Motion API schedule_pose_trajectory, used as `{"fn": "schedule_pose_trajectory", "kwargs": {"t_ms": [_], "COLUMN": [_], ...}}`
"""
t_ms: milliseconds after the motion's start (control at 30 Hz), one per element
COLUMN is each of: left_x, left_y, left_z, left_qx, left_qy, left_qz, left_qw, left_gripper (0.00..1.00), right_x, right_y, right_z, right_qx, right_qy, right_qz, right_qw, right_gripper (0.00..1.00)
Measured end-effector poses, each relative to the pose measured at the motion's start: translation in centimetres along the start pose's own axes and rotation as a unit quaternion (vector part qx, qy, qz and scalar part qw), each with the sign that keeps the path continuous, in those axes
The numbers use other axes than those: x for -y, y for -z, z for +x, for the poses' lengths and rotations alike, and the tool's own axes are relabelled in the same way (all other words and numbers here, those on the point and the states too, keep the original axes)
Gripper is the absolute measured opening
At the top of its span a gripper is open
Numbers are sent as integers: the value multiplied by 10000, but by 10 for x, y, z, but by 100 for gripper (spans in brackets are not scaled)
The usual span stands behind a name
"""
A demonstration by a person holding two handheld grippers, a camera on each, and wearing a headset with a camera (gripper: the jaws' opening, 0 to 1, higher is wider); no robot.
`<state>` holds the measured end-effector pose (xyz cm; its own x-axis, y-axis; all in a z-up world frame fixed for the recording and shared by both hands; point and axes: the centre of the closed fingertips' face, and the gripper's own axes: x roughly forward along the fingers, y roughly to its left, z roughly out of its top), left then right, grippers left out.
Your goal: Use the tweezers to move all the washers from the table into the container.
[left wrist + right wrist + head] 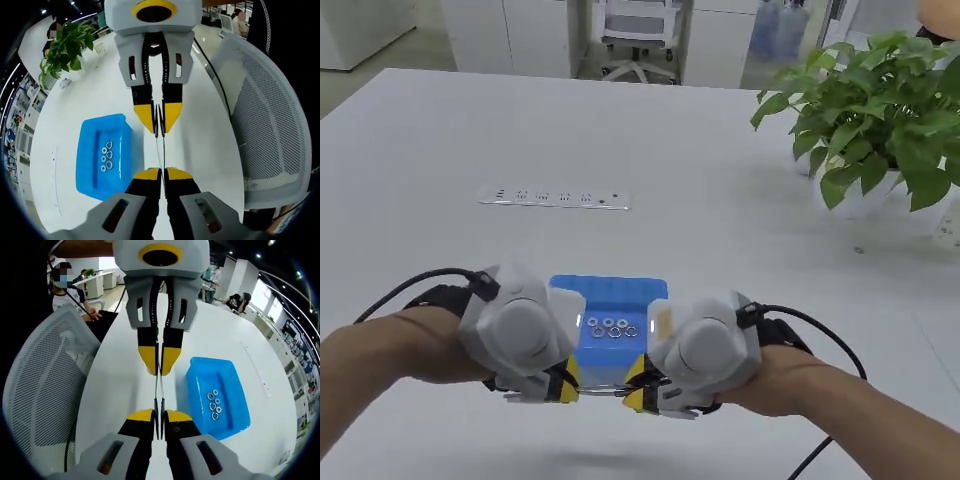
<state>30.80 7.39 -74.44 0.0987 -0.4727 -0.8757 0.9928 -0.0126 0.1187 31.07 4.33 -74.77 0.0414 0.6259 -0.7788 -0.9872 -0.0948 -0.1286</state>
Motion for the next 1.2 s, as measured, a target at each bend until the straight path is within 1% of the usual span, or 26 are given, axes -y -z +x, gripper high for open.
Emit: {"fn": "schedule_pose_trajectory", "kwargs": {"t_ms": [100, 200, 400, 633, 900, 1033, 1133, 1200], "left_x": [2, 4, 6, 12, 9, 9, 9, 10], "left_y": [2, 3, 8, 16, 22, 25, 27, 29], "left_z": [6, 10, 18, 30, 39, 45, 49, 50], "left_qx": [-12, -11, 7, 3, -5, -31, -54, -75], "left_qy": [18, 46, 54, 160, 198, 283, 313, 348], "left_qz": [-9, -4, -31, -104, -150, -185, -199, -187], "left_qw": [10000, 10000, 10000, 9998, 9997, 9994, 9993, 9992], "left_gripper": [5, 5, 6, 6, 6, 6, 7, 7], "right_x": [-2, -5, -7, -12, -9, -9, -8, -9], "right_y": [3, 6, 12, 18, 26, 30, 32, 33], "right_z": [3, 5, 13, 24, 34, 40, 44, 45], "right_qx": [-11, -31, -13, -66, -108, -148, -204, -222], "right_qy": [2, -22, 0, -49, -21, -73, -46, -72], "right_qz": [8, -61, 20, 56, 106, 191, 145, 157], "right_qw": [10000, 10000, 10000, 10000, 9999, 9997, 9997, 9996], "right_gripper": [8, 8, 7, 8, 9, 9, 10, 10]}}
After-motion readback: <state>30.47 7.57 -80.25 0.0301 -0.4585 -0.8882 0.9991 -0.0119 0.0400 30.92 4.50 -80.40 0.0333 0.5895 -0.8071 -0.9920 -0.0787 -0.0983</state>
